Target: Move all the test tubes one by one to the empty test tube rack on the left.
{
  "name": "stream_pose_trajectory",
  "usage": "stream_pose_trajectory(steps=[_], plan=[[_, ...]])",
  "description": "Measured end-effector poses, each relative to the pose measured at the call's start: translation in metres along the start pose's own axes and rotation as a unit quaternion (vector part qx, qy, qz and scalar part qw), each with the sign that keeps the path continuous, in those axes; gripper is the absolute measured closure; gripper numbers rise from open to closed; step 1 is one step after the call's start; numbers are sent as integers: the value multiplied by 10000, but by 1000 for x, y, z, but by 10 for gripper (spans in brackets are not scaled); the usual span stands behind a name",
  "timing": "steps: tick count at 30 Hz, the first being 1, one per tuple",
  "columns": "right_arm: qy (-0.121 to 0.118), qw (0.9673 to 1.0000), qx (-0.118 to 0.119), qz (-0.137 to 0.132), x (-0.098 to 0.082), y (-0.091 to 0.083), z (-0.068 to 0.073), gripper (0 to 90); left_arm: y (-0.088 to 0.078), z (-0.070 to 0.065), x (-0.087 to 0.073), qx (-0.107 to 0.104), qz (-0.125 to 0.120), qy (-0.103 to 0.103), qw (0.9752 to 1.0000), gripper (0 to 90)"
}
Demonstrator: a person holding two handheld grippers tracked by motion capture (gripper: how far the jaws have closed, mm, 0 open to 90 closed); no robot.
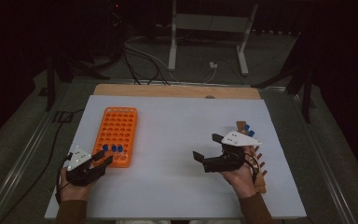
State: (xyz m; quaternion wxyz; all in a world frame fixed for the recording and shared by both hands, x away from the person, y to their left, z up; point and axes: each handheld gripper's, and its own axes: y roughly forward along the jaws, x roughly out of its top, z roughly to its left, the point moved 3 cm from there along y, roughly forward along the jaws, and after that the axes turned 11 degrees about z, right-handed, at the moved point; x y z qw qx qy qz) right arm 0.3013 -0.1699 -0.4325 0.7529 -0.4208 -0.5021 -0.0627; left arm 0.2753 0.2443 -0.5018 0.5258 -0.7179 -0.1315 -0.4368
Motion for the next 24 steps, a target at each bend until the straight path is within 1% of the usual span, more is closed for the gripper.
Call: stream_pose_trajectory(steps=[4, 5, 6, 7, 8, 9, 10, 14, 18, 20, 23, 24], plan=[[-15, 10000, -46, -7, 2, -2, -1, 19, -6, 2, 2, -132, -186, -170, 9996, 512], [-16, 10000, -70, -12, 2, -3, -1, 19, -6, 2, 2, -132, -186, -170, 9996, 506], [-18, 10000, -95, -14, 3, -4, -2, 19, -8, 3, 3, -203, -298, -215, 9991, 500], [-19, 9999, -117, -32, 4, -6, -3, 19, -9, 3, 3, -248, -335, -252, 9988, 493], [-13, 9999, -136, -37, 5, -8, -4, 19, -9, 3, 3, -248, -335, -252, 9988, 466], [-9, 9998, -171, -55, 5, -9, -6, 19, -11, 4, 4, -265, -416, -316, 9983, 429], [3, 9998, -193, -72, 6, -11, -7, 19, -12, 4, 4, -274, -445, -329, 9981, 401], [64, 9994, -329, -83, 6, -18, -17, 19, -13, 4, 5, -325, -553, -399, 9971, 317], [70, 9986, -529, -63, 6, -25, -27, 19, -14, 2, 7, -245, -590, -378, 9972, 234], [68, 9977, -677, -58, 6, -29, -32, 19, -14, 2, 7, -205, -583, -365, 9974, 170], [111, 9967, -805, -71, 6, -35, -41, 19, -15, 1, 8, -194, -590, -338, 9975, 158], [129, 9961, -873, -79, 6, -37, -45, 27, -14, 1, 8, -131, -559, -340, 9978, 142]])
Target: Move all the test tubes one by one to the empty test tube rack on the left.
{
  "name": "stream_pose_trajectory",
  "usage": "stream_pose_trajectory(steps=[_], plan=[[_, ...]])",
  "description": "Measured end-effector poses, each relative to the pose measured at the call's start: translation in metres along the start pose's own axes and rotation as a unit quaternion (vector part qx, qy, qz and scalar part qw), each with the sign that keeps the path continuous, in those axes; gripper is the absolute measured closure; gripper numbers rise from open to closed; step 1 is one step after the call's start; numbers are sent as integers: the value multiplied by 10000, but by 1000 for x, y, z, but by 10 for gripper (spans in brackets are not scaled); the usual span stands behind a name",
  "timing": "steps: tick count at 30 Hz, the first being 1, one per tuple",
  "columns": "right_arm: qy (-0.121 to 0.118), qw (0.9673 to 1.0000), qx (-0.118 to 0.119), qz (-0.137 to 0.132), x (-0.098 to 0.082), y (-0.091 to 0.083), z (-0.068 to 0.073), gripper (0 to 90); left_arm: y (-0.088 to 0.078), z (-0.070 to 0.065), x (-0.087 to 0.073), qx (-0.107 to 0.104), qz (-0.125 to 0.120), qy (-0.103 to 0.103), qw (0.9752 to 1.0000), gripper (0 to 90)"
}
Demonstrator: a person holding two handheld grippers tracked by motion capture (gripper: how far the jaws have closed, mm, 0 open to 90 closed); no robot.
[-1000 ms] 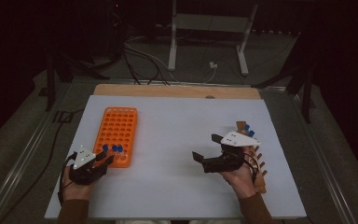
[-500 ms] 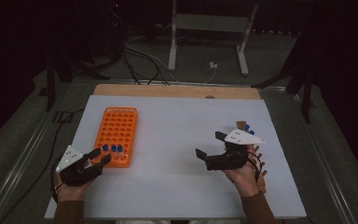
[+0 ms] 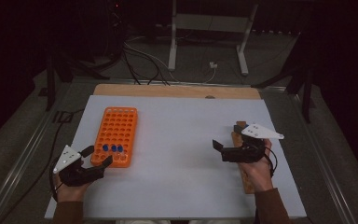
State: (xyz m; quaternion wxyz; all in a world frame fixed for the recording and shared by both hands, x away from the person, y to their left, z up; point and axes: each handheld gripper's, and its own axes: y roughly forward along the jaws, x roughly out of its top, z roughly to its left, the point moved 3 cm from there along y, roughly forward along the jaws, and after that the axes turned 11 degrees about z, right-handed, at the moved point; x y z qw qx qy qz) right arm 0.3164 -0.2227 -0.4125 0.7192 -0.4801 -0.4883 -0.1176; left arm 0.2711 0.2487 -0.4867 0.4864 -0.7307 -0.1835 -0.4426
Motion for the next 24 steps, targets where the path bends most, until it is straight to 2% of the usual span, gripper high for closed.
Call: stream_pose_trajectory(steps=[5, 8, 9, 15, 17, 18, 22, 24], plan=[[65, 9995, -308, -18, 1, -4, -16, 29, -1, 1, 0, 44, -16, -37, 10000, 54], [98, 9992, -394, -24, 0, -6, -22, 29, 0, 2, 0, 116, 34, -75, 9999, 16], [118, 9988, -485, -24, -1, -7, -28, 29, 0, 3, -1, 190, 78, -85, 9998, 12], [223, 9971, -724, 59, -6, -11, -49, 30, 0, 3, -1, 207, 86, -92, 9997, 5], [251, 9968, -761, 76, -8, -12, -52, 55, 1, 3, -1, 207, 102, -87, 9997, 6], [281, 9957, -879, 106, -11, -14, -60, 67, 2, 3, -1, 203, 128, -80, 9997, 6], [326, 9940, -1019, 217, -17, -16, -72, 107, 2, 4, -2, 212, 153, -95, 9996, 6], [345, 9936, -1029, 298, -20, -16, -77, 147, 2, 4, -2, 213, 161, -96, 9996, 6]])
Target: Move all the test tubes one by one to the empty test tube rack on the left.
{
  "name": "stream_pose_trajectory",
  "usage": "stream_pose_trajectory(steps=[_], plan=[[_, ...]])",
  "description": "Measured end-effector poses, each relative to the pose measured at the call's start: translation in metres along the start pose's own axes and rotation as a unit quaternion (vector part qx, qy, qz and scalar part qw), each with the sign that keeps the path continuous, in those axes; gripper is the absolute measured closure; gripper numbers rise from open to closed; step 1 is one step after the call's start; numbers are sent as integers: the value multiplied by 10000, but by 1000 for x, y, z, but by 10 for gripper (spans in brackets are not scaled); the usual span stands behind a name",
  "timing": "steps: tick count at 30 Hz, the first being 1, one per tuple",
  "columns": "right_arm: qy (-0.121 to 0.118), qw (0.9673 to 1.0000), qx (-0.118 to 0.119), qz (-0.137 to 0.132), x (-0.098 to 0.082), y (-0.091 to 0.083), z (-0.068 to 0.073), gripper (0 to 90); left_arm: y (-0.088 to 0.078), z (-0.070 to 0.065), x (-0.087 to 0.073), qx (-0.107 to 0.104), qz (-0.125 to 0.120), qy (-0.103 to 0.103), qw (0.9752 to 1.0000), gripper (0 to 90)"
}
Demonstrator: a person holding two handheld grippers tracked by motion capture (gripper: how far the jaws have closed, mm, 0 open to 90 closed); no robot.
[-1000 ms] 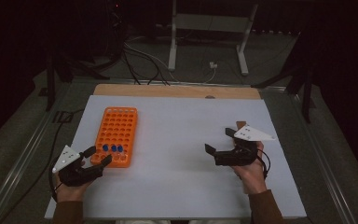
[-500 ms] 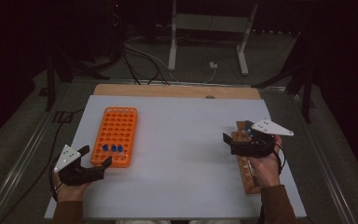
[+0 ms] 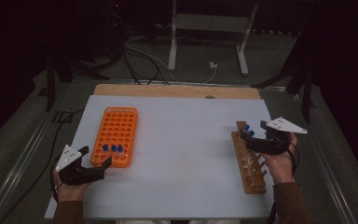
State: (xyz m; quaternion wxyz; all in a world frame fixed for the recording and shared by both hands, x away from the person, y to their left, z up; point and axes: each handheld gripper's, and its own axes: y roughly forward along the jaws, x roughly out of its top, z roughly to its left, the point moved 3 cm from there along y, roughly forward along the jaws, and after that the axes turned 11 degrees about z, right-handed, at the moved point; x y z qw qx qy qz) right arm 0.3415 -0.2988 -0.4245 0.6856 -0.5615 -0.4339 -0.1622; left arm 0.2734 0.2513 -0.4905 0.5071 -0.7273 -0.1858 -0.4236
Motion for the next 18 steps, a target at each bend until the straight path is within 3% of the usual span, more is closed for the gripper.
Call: stream_pose_trajectory(steps=[6, 12, 14, 18], plan=[[38, 9997, 32, 252, -11, 7, -12, 220, 2, 0, -1, 35, 96, 7, 9999, 6], [-1, 9989, 67, 471, -22, 15, -15, 346, 3, 0, -2, 47, 124, -8, 9999, 6], [-83, 9981, 156, 589, -28, 20, -15, 481, 3, 0, -2, 51, 129, -9, 9999, 6], [-154, 9973, 207, 692, -33, 25, -15, 588, 3, 0, -2, 57, 147, -9, 9999, 7]])
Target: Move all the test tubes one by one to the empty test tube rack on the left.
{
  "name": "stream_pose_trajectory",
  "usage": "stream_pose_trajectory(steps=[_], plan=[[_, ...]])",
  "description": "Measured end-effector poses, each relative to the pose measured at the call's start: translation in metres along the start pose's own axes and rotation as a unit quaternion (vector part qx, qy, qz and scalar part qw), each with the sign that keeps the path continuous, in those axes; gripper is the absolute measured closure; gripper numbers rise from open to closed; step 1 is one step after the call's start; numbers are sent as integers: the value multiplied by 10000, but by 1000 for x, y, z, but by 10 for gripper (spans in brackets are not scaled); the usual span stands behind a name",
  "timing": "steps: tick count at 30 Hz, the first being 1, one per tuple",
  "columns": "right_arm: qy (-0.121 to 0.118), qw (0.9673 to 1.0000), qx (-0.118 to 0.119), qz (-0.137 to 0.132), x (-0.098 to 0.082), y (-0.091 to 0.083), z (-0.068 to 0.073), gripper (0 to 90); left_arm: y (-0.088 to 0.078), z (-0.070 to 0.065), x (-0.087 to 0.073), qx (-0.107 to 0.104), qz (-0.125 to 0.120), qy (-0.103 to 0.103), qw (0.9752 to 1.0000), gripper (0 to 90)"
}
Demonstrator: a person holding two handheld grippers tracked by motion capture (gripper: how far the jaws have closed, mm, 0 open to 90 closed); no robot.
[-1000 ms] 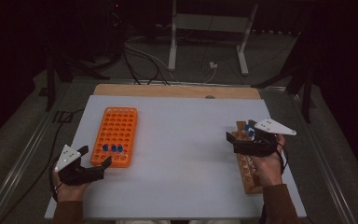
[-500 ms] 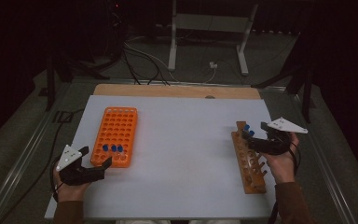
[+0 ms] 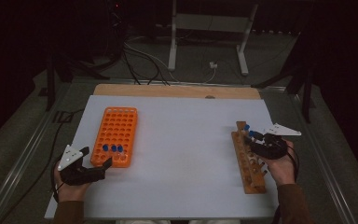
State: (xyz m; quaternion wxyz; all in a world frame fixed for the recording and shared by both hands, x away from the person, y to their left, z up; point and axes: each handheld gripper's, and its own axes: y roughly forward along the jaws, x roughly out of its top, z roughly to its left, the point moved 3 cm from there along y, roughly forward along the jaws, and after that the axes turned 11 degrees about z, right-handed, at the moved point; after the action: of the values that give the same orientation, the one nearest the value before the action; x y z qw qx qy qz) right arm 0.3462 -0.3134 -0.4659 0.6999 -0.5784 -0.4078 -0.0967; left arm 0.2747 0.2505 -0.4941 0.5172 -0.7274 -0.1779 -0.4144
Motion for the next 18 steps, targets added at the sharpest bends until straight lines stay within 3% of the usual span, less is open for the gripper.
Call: stream_pose_trajectory(steps=[1, 4, 18], plan=[[-11, 10000, -4, 5, -2, 2, 0, 652, 0, 0, 0, -2, 0, -2, 10000, 6], [-44, 10000, -20, -36, -2, 2, 0, 728, 1, 0, 0, -1, 2, 0, 10000, 7], [-138, 9998, -101, -57, 2, 7, 4, 764, 2, -1, -1, -18, 47, 17, 10000, 7]])
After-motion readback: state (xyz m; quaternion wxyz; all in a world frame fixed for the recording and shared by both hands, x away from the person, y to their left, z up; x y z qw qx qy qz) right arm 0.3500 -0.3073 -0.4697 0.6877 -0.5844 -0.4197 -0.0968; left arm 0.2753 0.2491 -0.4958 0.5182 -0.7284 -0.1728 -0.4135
